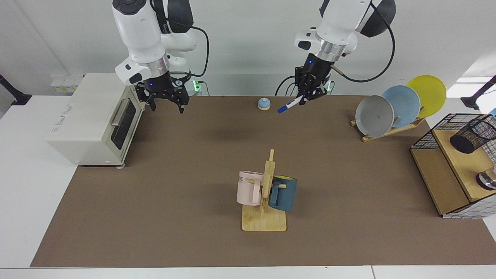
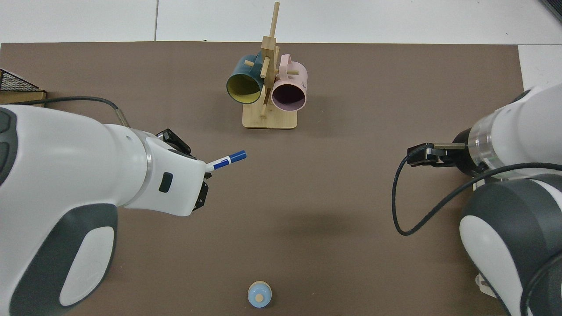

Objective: Put markers into pen holder

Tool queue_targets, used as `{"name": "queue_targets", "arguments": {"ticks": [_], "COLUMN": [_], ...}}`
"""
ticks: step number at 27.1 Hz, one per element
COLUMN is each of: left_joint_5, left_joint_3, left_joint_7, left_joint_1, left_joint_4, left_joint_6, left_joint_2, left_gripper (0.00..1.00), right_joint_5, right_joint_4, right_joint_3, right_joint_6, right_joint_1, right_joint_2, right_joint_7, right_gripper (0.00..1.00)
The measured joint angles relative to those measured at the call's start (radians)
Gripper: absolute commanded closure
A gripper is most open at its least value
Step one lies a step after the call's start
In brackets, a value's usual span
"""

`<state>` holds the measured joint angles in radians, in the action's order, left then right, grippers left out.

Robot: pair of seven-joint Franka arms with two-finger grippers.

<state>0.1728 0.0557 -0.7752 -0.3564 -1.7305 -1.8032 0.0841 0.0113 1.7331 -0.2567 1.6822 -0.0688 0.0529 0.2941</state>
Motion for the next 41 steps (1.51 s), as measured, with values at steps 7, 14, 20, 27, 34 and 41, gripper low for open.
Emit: {"name": "queue_targets", "arguments": {"ticks": [7,14,20,27,34,41], "left_joint_5": [-0.015,-0.021,-0.025,-0.036,-0.038,-0.049], "left_joint_3": [-0.009,-0.009,-0.01,-0.012,-0.013,-0.013], "left_joint_7": [0.0,0.0,0.0,0.0,0.004,0.006], "left_joint_1": [0.006,0.008,0.009,0.009,0.01,0.01], "left_joint_4": [0.008,0.01,0.01,0.011,0.011,0.014], "left_joint_6": [0.034,0.043,0.047,0.051,0.054,0.056], "left_joint_2": [0.002,0.007,0.007,0.008,0.008,0.008], "left_gripper": [1.0,1.0,1.0,1.0,1.0,1.0], "right_joint_5": [0.002,0.002,0.002,0.002,0.002,-0.009], "right_joint_4": [-0.007,-0.007,-0.007,-0.007,-0.007,-0.007], "right_joint_3": [-0.013,-0.016,-0.004,0.007,0.008,0.007], "right_joint_6": [-0.002,-0.002,-0.002,-0.002,-0.002,-0.002], "right_joint_1": [0.013,0.075,0.074,0.054,0.032,0.032], "right_joint_2": [0.019,0.022,0.025,0.025,0.025,0.025], "right_joint_7": [-0.002,-0.002,-0.001,-0.001,-0.001,-0.001], "right_gripper": [0.01,0.01,0.01,0.01,0.01,0.01]}}
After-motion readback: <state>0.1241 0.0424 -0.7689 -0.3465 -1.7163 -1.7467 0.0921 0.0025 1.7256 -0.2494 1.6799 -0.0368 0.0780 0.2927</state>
